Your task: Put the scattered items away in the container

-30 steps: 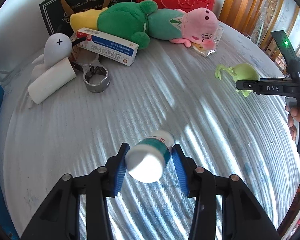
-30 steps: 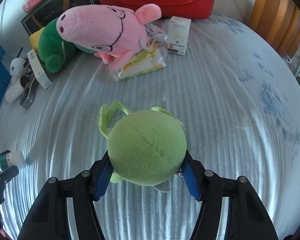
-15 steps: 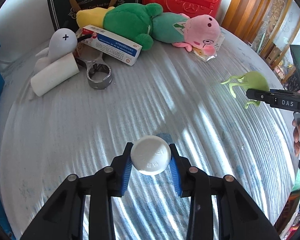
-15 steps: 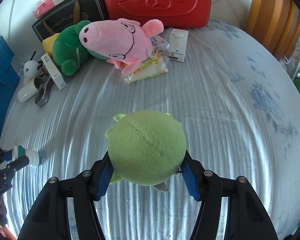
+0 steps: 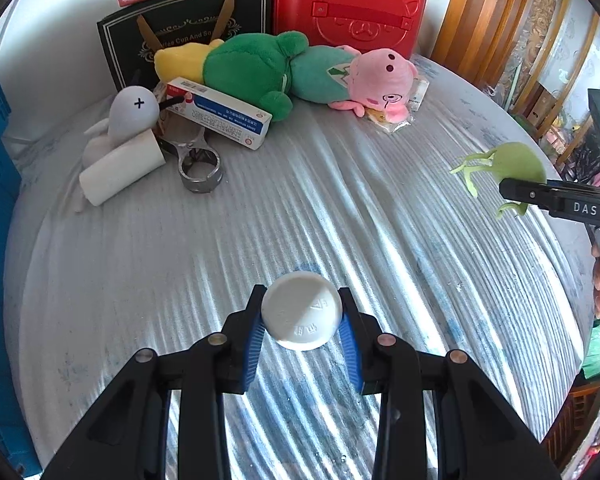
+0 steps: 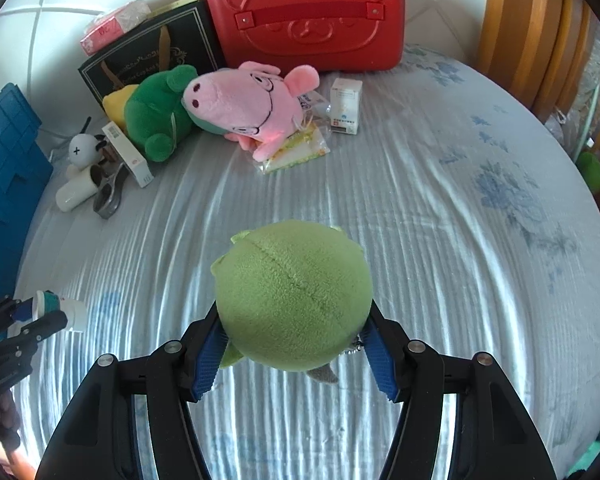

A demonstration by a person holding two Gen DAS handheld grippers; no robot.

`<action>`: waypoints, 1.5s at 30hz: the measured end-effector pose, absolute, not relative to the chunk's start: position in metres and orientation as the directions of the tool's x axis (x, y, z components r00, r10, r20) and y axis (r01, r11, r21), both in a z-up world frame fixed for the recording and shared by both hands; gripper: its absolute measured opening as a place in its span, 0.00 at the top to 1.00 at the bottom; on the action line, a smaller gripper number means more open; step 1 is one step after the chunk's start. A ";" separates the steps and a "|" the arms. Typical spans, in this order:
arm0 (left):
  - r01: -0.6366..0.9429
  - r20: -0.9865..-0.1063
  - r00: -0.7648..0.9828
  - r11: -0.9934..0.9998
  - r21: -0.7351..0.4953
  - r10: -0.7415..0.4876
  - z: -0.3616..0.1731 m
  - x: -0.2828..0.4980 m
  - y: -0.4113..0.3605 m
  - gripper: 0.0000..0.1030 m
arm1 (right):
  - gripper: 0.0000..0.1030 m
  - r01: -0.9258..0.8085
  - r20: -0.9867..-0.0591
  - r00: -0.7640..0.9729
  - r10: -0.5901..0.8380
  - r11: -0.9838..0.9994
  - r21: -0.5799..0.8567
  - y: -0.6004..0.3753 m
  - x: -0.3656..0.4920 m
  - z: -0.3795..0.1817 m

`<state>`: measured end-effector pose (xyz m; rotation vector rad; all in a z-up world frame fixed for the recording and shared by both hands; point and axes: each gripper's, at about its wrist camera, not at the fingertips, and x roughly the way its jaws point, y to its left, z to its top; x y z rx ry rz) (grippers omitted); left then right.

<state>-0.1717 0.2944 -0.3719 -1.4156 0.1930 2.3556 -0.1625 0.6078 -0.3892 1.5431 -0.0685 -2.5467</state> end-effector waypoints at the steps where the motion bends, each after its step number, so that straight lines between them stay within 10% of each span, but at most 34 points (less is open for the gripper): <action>1: -0.394 -0.869 -0.423 -0.916 -0.078 0.256 -0.368 -0.169 0.295 0.67 | 0.40 0.113 -0.873 -0.459 -0.162 -0.986 0.124 0.608 -0.160 -0.384; 45: -0.393 -0.653 -0.679 -0.917 -0.063 0.336 -0.119 -0.073 0.246 0.67 | 0.41 0.143 -0.667 -0.700 -0.256 -0.965 0.220 0.583 -0.011 -0.135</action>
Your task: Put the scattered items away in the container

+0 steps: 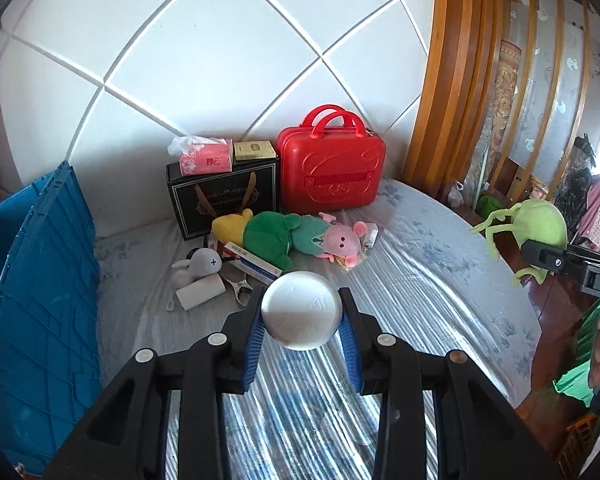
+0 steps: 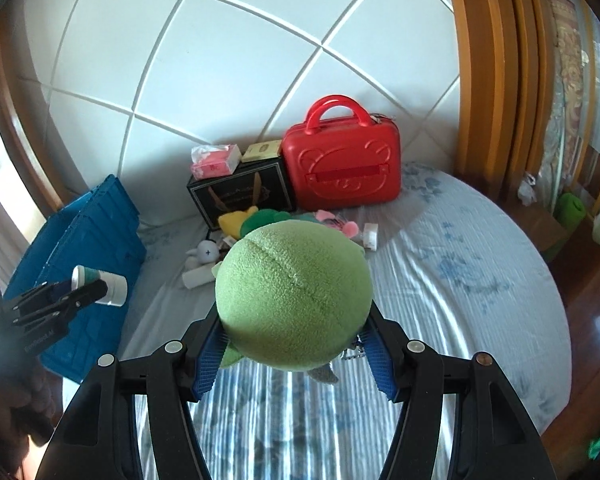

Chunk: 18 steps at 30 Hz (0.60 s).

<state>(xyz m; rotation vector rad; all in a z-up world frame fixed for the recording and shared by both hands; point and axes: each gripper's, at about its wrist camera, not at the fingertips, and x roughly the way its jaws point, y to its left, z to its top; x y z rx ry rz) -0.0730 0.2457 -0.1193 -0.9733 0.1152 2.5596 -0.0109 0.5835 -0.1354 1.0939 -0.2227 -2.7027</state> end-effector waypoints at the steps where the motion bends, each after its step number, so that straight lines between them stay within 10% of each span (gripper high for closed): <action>1: -0.399 -0.649 -0.681 -0.915 -0.060 0.339 -0.115 -0.072 0.243 0.67 | 0.41 0.141 -0.662 -0.704 -0.255 -0.965 0.222 0.580 -0.008 -0.132; 18: -0.421 -0.587 -0.716 -0.904 -0.066 0.376 -0.059 -0.061 0.148 0.67 | 0.41 0.152 -0.614 -0.745 -0.262 -0.962 0.226 0.484 0.020 -0.086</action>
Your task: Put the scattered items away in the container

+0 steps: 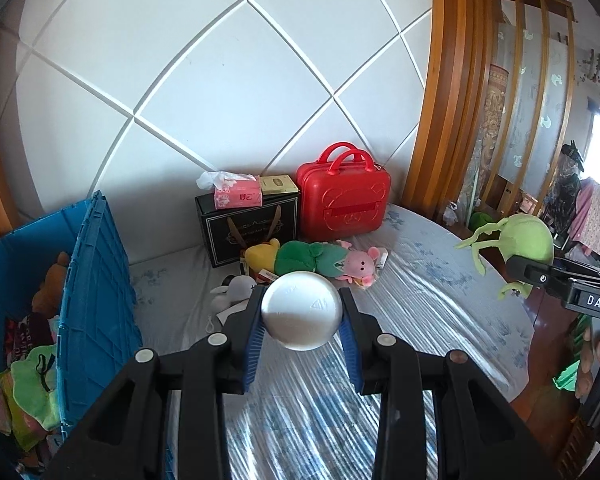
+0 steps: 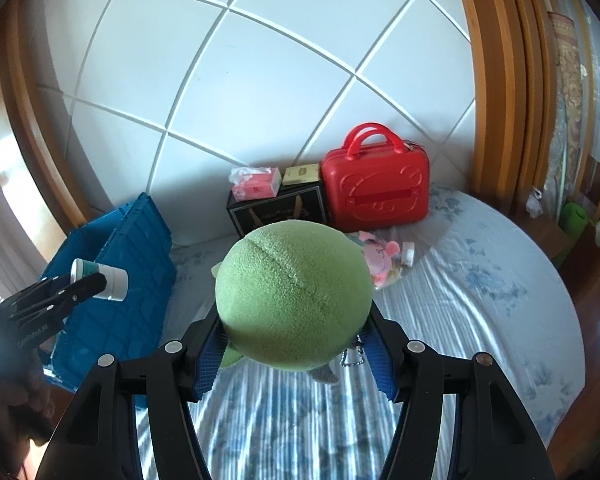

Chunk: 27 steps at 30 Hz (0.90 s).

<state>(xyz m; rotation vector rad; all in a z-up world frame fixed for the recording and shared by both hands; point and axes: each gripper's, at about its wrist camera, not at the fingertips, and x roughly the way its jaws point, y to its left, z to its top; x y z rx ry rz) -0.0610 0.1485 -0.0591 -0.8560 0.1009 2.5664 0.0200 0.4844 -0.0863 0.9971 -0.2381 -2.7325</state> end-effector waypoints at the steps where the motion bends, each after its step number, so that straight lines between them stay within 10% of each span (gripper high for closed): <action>1: -0.421 -0.585 -0.718 -0.905 -0.065 0.377 -0.057 -0.061 0.143 0.67 | 0.41 0.156 -0.613 -0.745 -0.265 -0.961 0.227 0.479 0.021 -0.085; 27: -0.337 -0.535 -0.771 -0.935 -0.115 0.344 -0.041 -0.061 0.013 0.67 | 0.40 0.263 -0.597 -0.740 -0.310 -0.950 0.167 0.353 0.029 -0.048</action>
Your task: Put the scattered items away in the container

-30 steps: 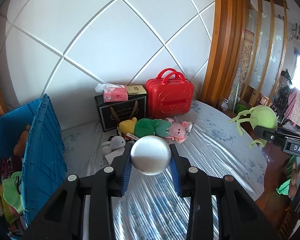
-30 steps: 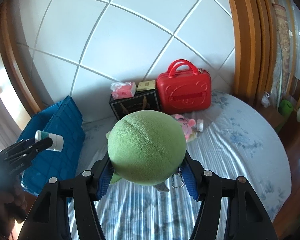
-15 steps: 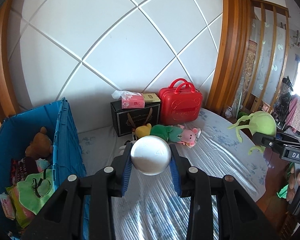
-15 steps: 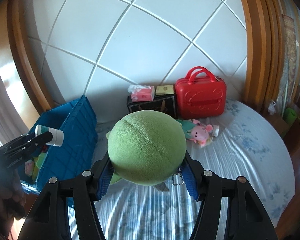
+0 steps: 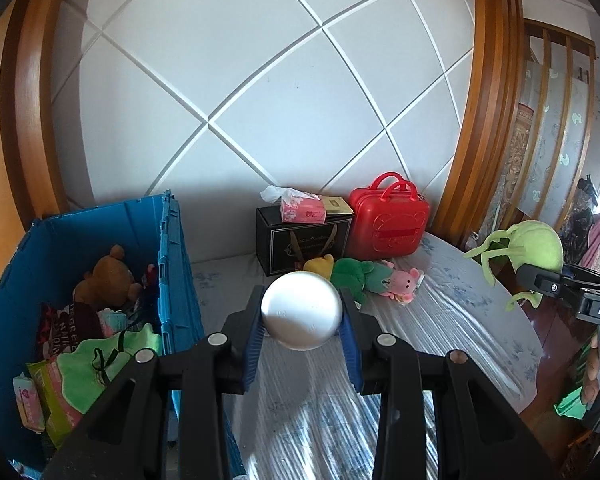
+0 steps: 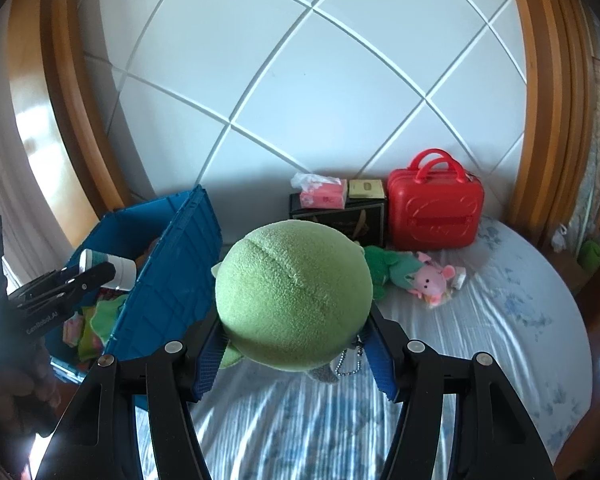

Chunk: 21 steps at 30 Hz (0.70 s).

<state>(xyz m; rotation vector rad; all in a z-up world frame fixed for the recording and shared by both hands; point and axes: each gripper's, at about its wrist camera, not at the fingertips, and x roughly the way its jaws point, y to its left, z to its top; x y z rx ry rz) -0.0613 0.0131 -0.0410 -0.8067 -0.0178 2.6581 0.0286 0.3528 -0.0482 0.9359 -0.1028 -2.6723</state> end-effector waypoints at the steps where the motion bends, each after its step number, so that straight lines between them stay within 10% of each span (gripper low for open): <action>1: -0.334 -0.533 -0.774 -0.936 -0.113 0.341 -0.040 -0.061 0.008 0.67 | 0.40 0.267 -0.597 -0.739 -0.311 -0.950 0.164 0.348 0.028 -0.047; 21: -0.273 -0.496 -0.812 -0.952 -0.141 0.307 -0.031 -0.057 -0.088 0.67 | 0.40 0.343 -0.595 -0.723 -0.350 -0.930 0.130 0.254 0.038 -0.038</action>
